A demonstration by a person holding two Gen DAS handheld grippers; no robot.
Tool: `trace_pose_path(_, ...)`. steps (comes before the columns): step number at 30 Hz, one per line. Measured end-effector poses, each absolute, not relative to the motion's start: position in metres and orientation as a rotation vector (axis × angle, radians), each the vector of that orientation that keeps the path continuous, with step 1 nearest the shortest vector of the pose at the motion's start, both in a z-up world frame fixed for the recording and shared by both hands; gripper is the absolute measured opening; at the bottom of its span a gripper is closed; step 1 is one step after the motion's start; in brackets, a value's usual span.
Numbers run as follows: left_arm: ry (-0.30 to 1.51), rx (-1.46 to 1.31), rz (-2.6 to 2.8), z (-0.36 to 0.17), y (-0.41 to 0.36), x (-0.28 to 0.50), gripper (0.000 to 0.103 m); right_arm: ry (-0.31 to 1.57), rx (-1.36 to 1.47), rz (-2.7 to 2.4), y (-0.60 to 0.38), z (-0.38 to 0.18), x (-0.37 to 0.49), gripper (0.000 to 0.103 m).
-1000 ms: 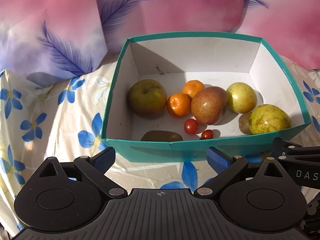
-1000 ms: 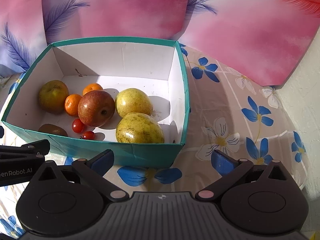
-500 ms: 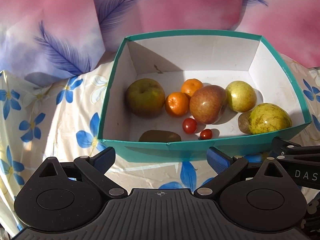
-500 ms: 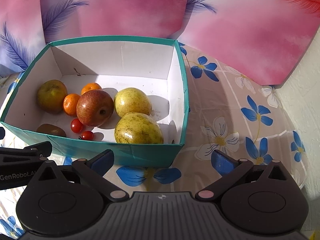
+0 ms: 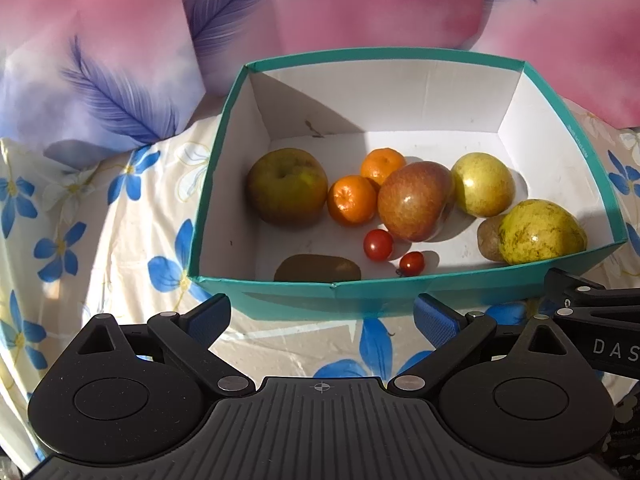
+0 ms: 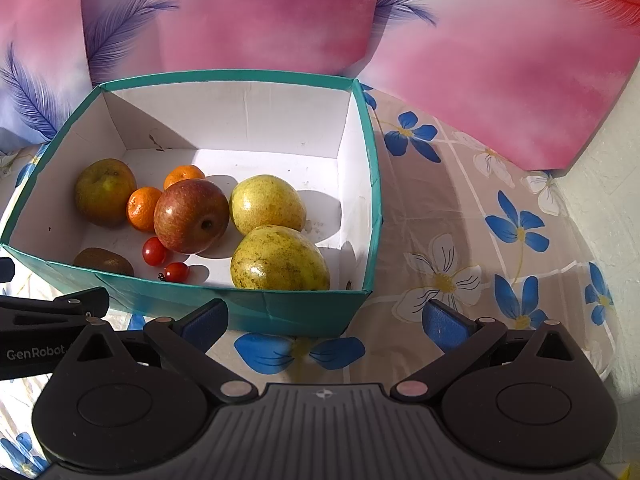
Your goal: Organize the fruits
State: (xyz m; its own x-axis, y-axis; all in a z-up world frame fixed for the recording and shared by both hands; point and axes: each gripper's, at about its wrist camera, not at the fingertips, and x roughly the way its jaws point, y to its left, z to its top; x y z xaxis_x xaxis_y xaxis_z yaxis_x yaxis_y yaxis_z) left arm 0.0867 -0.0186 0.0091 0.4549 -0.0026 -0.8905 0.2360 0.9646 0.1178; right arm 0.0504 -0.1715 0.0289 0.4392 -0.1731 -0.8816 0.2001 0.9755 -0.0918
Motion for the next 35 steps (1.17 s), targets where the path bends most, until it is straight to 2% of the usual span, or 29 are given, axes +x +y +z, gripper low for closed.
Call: trace_pose_path(35, 1.106, 0.251, -0.148, 0.0029, -0.0208, 0.0899, 0.101, 1.096, 0.025, -0.22, -0.1716, 0.025, 0.0536, 0.103)
